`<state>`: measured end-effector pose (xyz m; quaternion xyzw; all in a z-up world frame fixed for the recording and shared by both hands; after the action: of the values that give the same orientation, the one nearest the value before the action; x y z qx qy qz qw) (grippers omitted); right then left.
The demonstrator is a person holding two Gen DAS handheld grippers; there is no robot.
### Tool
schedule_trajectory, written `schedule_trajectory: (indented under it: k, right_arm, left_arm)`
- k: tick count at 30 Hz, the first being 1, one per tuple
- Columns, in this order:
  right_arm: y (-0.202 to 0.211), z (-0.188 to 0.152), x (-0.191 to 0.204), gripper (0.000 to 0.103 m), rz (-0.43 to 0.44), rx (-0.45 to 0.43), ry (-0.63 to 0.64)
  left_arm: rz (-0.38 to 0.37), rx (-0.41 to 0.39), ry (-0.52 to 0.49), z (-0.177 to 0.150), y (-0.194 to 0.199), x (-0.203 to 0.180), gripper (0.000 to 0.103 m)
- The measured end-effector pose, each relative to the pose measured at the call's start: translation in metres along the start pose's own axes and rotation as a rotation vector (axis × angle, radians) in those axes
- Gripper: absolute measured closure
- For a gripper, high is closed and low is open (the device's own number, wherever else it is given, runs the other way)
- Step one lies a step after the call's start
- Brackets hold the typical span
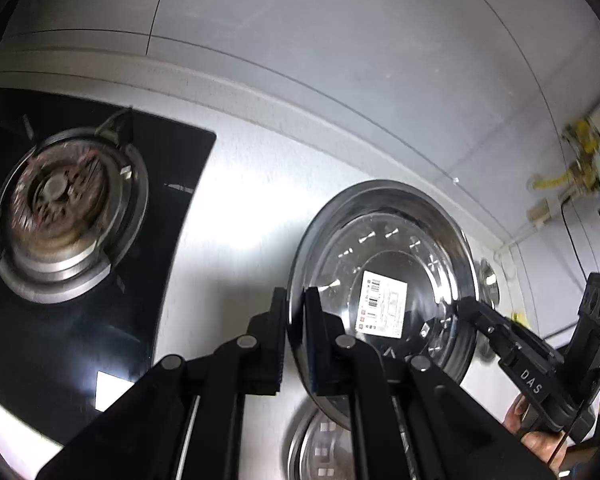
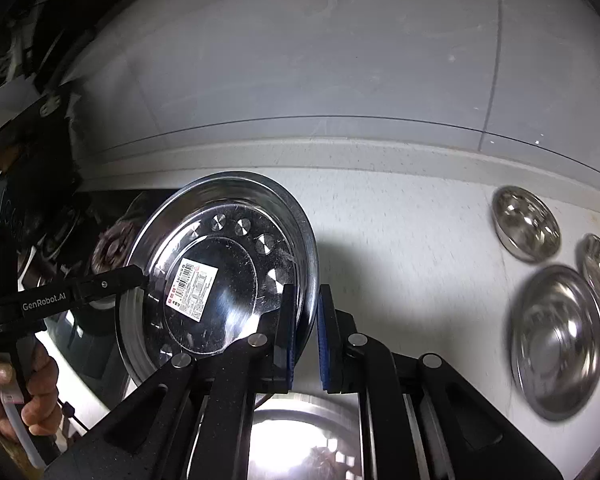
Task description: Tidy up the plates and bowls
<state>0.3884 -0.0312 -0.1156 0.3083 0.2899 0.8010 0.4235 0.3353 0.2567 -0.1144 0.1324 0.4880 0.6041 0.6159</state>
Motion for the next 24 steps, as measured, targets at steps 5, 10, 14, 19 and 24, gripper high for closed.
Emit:
schedule_trajectory:
  k: [5,10,14,19,24]
  right_arm:
    - [0.021,-0.018,-0.001,0.094,-0.02,-0.008,0.014]
    - [0.038,-0.047,-0.003,0.094,-0.044,-0.003,0.016]
    - [0.049,-0.068,-0.006,0.094,-0.055,0.002,0.007]
    - [0.058,-0.084,-0.014,0.094,-0.064,0.006,-0.011]
    - [0.062,-0.096,-0.02,0.094,-0.064,0.014,-0.027]
  left_arm:
    - [-0.009,0.015,-0.018,-0.04,0.001,-0.023,0.095]
    - [-0.008,0.043,-0.037,-0.071,0.005,-0.035,0.095]
    - [-0.012,0.07,-0.049,-0.09,0.008,-0.044,0.095]
    - [-0.017,0.083,-0.053,-0.106,0.005,-0.052,0.095]
    - [-0.018,0.1,-0.048,-0.115,0.0,-0.054,0.095]
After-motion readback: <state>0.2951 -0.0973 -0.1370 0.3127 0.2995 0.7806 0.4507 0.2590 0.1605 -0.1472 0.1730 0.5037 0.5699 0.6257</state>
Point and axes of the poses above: each gripper's, at about its wrist camera, not at the fingertips, and y roughly against the way its jaws point, x to its left, z to its top, the point moved 2 cm from there along -y, roughly the way its jaws point, and after that the axes turned 2 degrees about -y, right-handed, at the moved point
